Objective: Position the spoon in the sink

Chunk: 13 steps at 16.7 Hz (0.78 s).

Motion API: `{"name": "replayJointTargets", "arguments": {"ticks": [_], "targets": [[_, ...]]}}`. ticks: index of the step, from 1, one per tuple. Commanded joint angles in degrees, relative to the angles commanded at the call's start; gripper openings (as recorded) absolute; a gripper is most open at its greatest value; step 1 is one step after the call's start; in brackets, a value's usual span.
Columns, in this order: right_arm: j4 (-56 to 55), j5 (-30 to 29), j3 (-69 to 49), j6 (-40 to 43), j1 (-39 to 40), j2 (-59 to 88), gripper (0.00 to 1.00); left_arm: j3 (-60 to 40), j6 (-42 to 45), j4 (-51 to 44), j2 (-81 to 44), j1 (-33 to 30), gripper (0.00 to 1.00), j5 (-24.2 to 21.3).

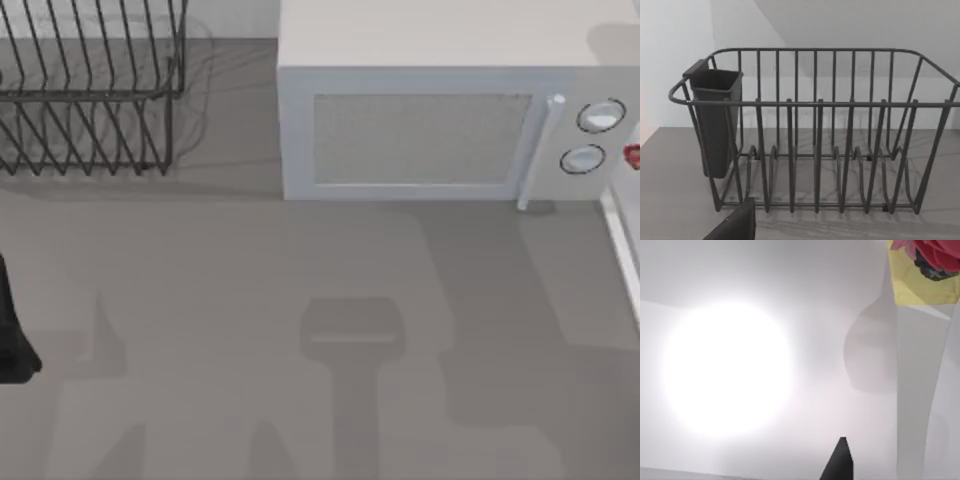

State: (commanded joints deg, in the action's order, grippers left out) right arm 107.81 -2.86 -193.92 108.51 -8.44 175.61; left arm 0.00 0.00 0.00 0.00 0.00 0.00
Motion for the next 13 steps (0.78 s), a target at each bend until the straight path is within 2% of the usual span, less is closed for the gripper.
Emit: {"name": "replayJointTargets", "arguments": {"ticks": [9, 13], "targets": [[0.0, 0.0, 0.0, 0.0, 0.0, 0.0, 0.98, 0.0, 0.0, 0.0, 0.0, 0.0, 1.0, 0.0], [0.0, 0.0, 0.0, 0.0, 0.0, 0.0, 1.0, 0.0, 0.0, 0.0, 0.0, 0.0, 1.0, 0.0]]}}
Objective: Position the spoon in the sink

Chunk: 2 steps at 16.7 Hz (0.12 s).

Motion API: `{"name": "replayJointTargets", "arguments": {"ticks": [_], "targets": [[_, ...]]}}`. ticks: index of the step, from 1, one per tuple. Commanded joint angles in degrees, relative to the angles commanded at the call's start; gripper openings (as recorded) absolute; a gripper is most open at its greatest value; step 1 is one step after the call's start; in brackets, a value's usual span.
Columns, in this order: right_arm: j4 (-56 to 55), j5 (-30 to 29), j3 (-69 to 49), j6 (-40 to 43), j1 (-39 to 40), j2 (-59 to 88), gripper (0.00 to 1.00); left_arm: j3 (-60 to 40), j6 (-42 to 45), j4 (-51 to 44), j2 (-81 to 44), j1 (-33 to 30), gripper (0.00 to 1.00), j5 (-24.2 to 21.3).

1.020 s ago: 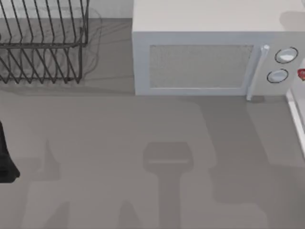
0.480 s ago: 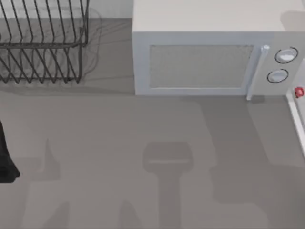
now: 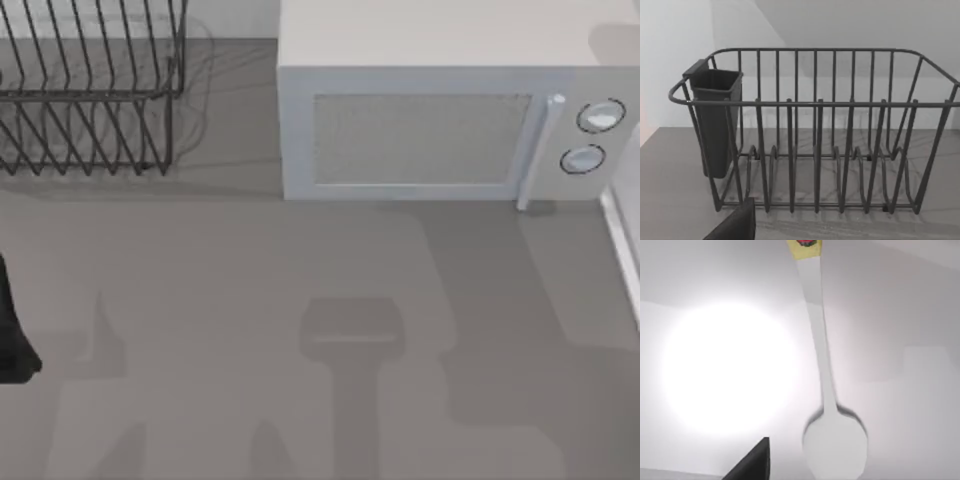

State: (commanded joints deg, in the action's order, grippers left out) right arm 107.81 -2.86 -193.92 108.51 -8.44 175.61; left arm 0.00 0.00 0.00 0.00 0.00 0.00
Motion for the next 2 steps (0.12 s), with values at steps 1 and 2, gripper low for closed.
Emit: {"name": "replayJointTargets", "arguments": {"ticks": [1, 2], "targets": [[0.0, 0.0, 0.0, 0.0, 0.0, 0.0, 1.0, 0.0, 0.0, 0.0, 0.0, 0.0, 1.0, 0.0], [0.0, 0.0, 0.0, 0.0, 0.0, 0.0, 1.0, 0.0, 0.0, 0.0, 0.0, 0.0, 1.0, 0.0]]}}
